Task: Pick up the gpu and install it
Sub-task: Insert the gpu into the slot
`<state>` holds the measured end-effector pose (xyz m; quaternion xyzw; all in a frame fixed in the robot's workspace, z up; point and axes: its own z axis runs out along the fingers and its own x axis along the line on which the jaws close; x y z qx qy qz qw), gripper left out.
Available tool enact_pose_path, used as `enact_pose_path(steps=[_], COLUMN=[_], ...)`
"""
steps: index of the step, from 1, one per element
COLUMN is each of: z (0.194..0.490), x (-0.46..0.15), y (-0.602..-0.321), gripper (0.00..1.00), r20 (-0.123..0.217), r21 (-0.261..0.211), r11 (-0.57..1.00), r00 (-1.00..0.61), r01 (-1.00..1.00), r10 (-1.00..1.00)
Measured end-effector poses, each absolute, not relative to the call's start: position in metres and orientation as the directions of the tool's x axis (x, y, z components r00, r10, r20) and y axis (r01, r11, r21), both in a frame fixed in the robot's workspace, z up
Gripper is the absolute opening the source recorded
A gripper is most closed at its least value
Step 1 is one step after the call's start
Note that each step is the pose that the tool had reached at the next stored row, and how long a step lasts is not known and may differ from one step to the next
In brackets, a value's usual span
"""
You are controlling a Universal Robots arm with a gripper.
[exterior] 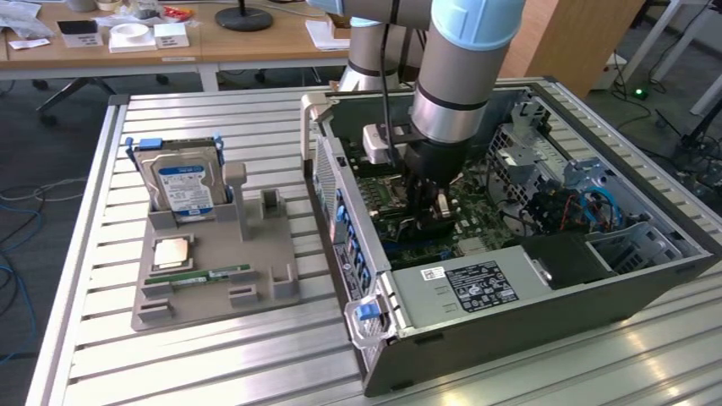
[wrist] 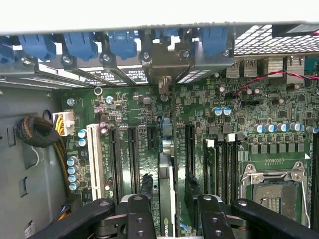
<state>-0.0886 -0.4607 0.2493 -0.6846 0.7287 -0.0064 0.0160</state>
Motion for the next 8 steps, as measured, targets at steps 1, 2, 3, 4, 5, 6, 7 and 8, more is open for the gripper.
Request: enact_pose_path(steps=[1,2,3,4,5,6,7,8], z=[0.2493,0.2493,0.2494,0.2493,0.2493,0.2492,0.2492,0.2492], x=[-0.0887,-0.0886,-0.0886,-0.0886,-0.0886,-0.0885,-0.0885,-0.0885], y=[-0.4609,-0.4609,-0.4609,-0.4609,-0.4604,-0.4598,-0.4597,-0.4597], gripper=[0.40,0.40,0.40,0.40,0.40,0.40,0.40,0.40], r20=[-0.015,-0.015,-0.014,-0.015,-0.015,-0.015,-0.015,-0.015], r21=[-0.031,-0.031,-0.031,-0.031,-0.031,-0.031,-0.031,-0.031], r11=[0.063,0.063,0.063,0.063,0.062,0.062,0.062,0.062], r00=[-0.062,-0.062,-0.062,-0.062,-0.062,-0.062,-0.062,-0.062], r01=[-0.998,-0.998,-0.998,-0.998,-0.998,-0.998,-0.998,-0.998], r10=[-0.998,-0.998,-0.998,-0.998,-0.998,-0.998,-0.998,-0.998])
